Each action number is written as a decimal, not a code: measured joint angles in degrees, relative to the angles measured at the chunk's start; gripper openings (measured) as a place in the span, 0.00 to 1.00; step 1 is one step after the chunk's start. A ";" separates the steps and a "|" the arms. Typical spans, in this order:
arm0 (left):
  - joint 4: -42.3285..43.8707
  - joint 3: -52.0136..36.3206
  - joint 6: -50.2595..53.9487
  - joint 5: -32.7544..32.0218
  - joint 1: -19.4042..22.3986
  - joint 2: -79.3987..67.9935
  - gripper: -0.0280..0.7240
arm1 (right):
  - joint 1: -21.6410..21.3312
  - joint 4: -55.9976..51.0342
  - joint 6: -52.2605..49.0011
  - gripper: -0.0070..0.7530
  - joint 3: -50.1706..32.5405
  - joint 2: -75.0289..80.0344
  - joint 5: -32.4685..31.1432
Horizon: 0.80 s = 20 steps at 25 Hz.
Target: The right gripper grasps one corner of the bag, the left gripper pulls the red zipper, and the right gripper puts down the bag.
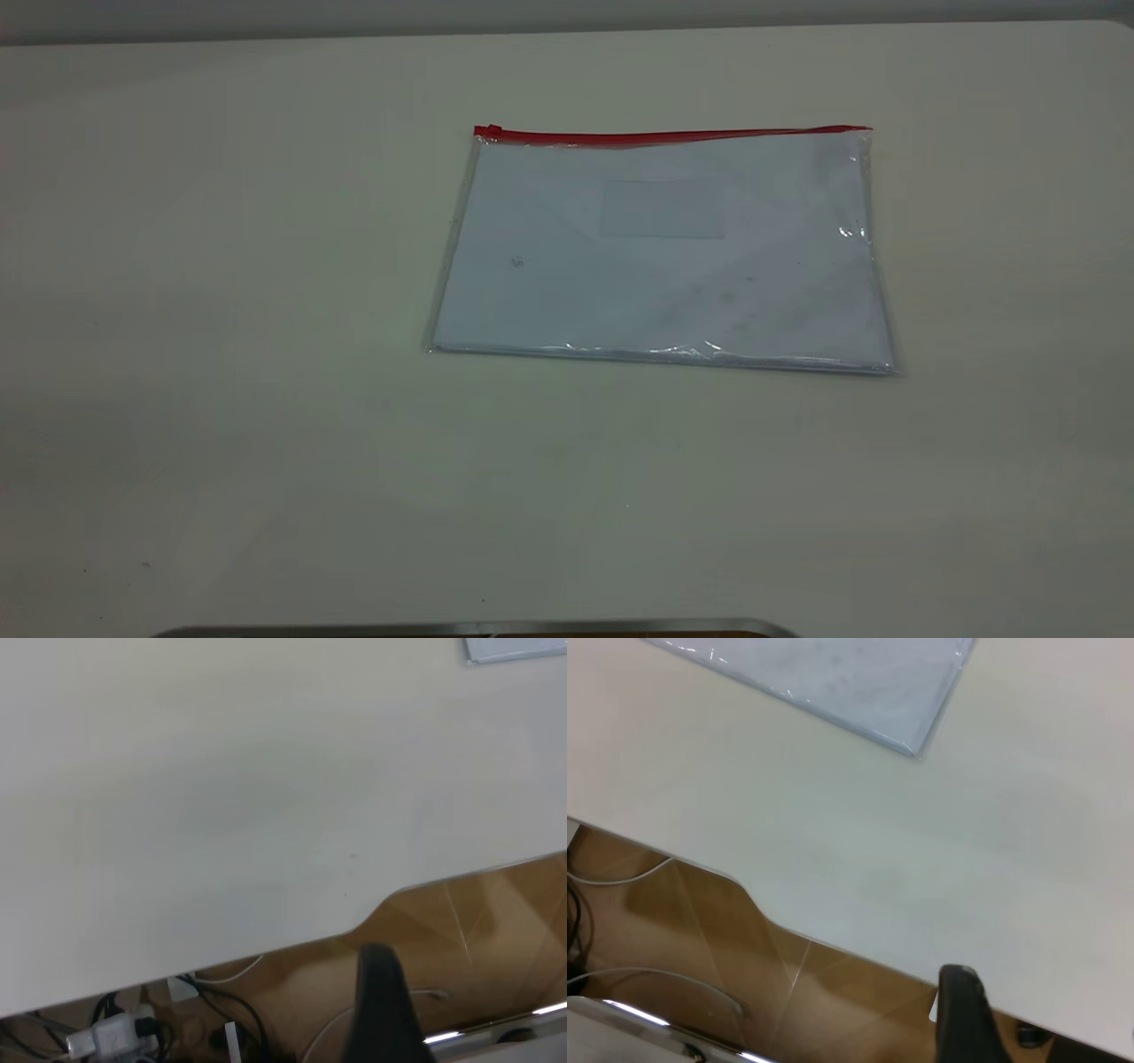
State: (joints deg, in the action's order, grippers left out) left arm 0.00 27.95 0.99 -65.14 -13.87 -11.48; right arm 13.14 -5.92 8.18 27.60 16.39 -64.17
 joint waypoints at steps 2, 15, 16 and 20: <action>0.00 0.00 0.00 0.08 0.00 0.27 0.80 | 0.00 -0.05 0.00 0.65 0.00 -0.19 0.05; -0.61 -0.11 -0.19 -0.03 17.93 12.47 0.80 | -11.45 -0.50 -0.04 0.65 0.00 -17.32 -0.69; -0.65 -0.11 -0.19 -0.03 17.93 12.55 0.80 | -11.44 -0.59 -0.04 0.65 0.00 -17.32 -0.69; -0.65 -0.11 -0.19 -0.03 16.59 12.55 0.80 | -11.44 -1.20 -0.04 0.65 0.00 -17.32 -0.69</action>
State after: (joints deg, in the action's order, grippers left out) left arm -0.65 27.84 0.80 -65.16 2.71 1.07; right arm 1.70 -7.12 8.13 27.60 -0.93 -64.86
